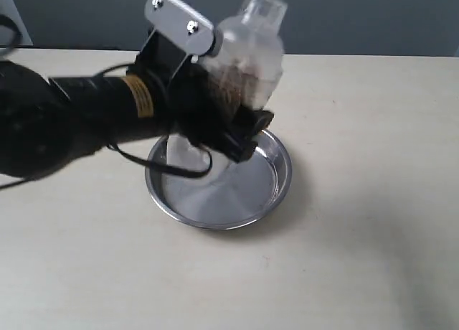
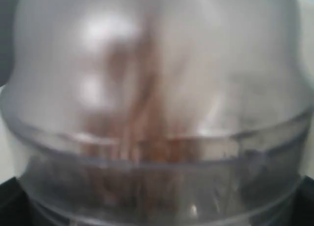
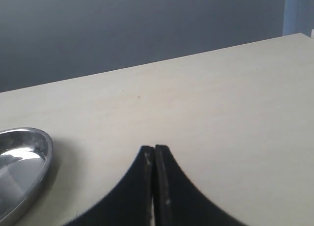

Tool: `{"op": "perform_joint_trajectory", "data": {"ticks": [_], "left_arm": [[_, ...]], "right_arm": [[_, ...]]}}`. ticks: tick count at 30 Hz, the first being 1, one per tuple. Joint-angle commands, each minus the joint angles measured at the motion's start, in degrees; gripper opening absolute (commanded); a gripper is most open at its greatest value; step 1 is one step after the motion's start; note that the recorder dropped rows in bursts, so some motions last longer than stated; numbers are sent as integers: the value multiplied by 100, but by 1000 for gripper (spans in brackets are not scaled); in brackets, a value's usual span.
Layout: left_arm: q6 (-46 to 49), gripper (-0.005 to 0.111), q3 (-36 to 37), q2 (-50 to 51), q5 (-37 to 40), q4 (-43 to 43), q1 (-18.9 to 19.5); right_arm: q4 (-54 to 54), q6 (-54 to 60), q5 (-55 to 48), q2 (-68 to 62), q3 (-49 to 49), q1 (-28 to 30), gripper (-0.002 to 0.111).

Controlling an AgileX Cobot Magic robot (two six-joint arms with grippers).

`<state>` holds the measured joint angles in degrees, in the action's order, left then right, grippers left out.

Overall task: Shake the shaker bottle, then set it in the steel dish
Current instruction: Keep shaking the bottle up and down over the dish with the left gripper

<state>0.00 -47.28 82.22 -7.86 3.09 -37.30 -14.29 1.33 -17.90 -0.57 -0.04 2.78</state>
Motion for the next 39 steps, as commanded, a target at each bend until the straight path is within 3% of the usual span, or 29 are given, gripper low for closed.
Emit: {"op": "perform_joint_trajectory", "data": {"ticks": [1,4,9,12,14,17,18,19,21,22,24,25,27,29,31,33,36,39], "left_arm": [[239,0,-439,-499,-536,-612,126],[59,0,204,377,-321,-967,282],[135,0,-645,-821,-865,135,-122],[234,0,48,-145,-654,-339,186],[-448,0,368,331,-896,-1038,361],[-637,0,-205,-485,-1517,618,34],[-623,0,-468,-748,-1350,964,-12],[-504,0,-536,-814,-614,581,85],[-451,0,75,-47,-118,100,373],[-478,0,97,58,-131,-183,330],[-301,0,-576,-687,-934,436,6],[-236,0,-1302,-1146,-868,767,-54],[-215,0,-766,-542,219,360,30],[-639,0,6,546,-106,-207,72],[-688,0,-354,-48,-712,220,-222],[-640,0,-888,-653,-740,529,-257],[-746,0,-1,354,-12,192,197],[-999,0,-43,279,-33,-12,191]], "right_arm": [[-57,14,51,28,4,-16,-1],[-58,14,51,28,4,-16,-1],[-58,14,51,28,4,-16,-1],[-58,14,40,28,4,-16,-1],[-58,14,40,28,4,-16,-1],[-58,14,40,28,4,-16,-1],[-58,14,40,28,4,-16,-1],[-58,14,40,28,4,-16,-1],[-58,14,42,28,4,-16,-1],[-58,14,42,28,4,-16,-1],[-58,14,42,28,4,-16,-1],[-58,14,42,28,4,-16,-1],[-83,14,42,28,4,-16,-1],[-83,14,42,28,4,-16,-1],[-62,14,42,28,4,-16,-1],[-62,14,42,28,4,-16,-1],[-62,14,42,28,4,-16,-1],[-62,14,42,28,4,-16,-1]]}}
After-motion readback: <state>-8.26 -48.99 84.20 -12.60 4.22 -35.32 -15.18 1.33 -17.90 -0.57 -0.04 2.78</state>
